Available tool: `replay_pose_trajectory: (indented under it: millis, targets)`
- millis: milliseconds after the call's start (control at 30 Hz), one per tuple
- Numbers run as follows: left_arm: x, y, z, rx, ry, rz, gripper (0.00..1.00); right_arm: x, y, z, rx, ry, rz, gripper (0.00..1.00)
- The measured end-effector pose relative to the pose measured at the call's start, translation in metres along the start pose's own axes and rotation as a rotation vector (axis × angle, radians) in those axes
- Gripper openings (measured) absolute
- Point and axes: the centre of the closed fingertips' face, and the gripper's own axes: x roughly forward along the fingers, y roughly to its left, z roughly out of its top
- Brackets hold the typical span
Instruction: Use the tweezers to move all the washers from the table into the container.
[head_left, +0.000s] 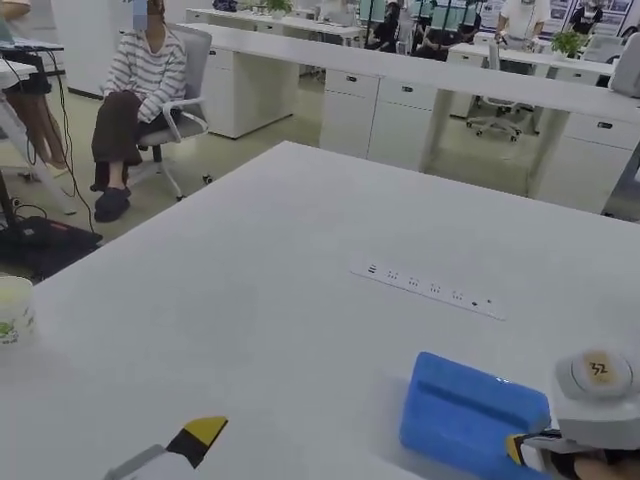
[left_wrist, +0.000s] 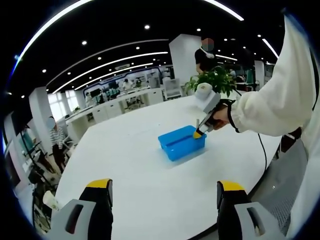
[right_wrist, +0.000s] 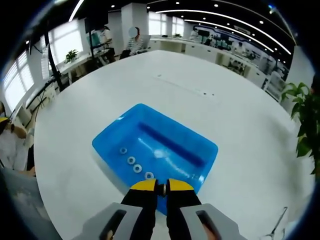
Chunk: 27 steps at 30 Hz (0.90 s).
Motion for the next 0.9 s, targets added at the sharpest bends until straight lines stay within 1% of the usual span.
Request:
replay_pose_trajectory:
  millis: [233, 300, 333, 400, 533, 633, 700, 800, 867, 900]
  targets:
    - [-0.001, 0.0, -0.001, -0.004, -0.001, 0.003, 0.87, -0.001, 0.001, -0.001, -0.009, -0.003, -0.005, 0.03]
    - [-0.001, -0.001, -0.001, -0.005, -0.005, 0.002, 0.87, -0.001, 0.003, -0.001, -0.034, -0.011, 0.007, 0.03]
    - [-0.001, 0.0, -0.001, -0.004, -0.006, 0.003, 0.87, -0.001, 0.002, -0.002, -0.041, -0.007, 0.001, 0.03]
    - [0.0, 0.0, 0.0, -0.004, -0.006, 0.004, 0.87, -0.001, 0.001, -0.003, -0.048, -0.006, 0.007, 0.03]
    - [-0.001, 0.0, 0.002, -0.02, -0.017, 0.01, 0.87, 0.001, -0.004, -0.003, -0.062, -0.004, -0.005, 0.03]
    - [-0.002, 0.0, 0.005, -0.01, -0.025, 0.009, 0.87, -0.008, -0.003, 0.005, -0.055, -0.041, -0.008, 0.03]
    - [-0.002, 0.0, 0.006, -0.004, -0.031, 0.008, 0.87, -0.011, -0.007, 0.009, -0.056, -0.052, -0.013, 0.03]
    - [-0.001, -0.001, 0.01, 0.003, -0.04, 0.003, 0.87, -0.019, -0.007, 0.014, -0.05, -0.074, -0.012, 0.03]
    - [-0.001, -0.001, 0.014, 0.013, -0.047, -0.005, 0.87, -0.028, -0.005, 0.019, -0.045, -0.1, -0.012, 0.03]
    - [0.0, -0.002, 0.017, 0.024, -0.052, -0.01, 0.87, -0.034, -0.003, 0.023, -0.044, -0.122, -0.009, 0.02]
